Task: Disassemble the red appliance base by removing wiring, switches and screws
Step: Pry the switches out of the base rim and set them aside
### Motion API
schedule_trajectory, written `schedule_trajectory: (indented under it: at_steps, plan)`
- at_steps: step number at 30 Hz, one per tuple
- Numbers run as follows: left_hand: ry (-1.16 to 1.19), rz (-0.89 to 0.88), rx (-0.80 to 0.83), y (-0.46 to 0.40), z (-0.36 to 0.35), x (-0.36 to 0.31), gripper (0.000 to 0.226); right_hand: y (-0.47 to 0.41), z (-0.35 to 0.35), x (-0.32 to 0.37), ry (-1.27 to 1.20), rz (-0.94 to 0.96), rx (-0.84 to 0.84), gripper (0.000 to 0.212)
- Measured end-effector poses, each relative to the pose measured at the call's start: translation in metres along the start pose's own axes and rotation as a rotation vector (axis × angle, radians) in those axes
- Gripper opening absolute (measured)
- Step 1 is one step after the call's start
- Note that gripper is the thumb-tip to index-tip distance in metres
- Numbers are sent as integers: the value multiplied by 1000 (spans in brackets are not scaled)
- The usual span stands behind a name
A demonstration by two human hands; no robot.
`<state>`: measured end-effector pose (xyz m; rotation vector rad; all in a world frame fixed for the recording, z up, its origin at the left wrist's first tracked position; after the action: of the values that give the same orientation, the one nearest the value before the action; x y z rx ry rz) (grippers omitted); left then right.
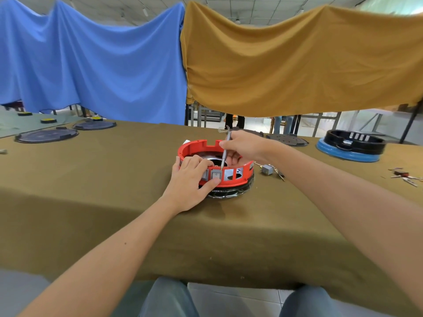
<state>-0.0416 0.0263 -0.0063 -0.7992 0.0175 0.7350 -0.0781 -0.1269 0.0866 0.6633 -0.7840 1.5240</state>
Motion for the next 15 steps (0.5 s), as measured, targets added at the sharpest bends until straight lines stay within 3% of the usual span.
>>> schedule_trajectory:
  at_steps: [4,9,15]
  plan:
    - [-1,-5,0,0,1,0,52,0,-2,3,100,47,-38,21]
    - [14,-4,-13,-1,0,1,45,27,-16,5,352,408,-247,17]
    - [18,2,2,0,0,0,46,29,-15,3,362,429,-280,18]
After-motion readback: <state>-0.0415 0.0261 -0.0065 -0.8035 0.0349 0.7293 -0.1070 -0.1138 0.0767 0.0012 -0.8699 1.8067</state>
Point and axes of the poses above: each hand's wrist, its own y-axis away from the middle knuckle, its own z-axis out of the back of the hand, x = y × z, the point moved 4 cm from there along -y, towards the middle knuckle, and after that the axes turned 7 degrees about z, right-handed, at the moved point
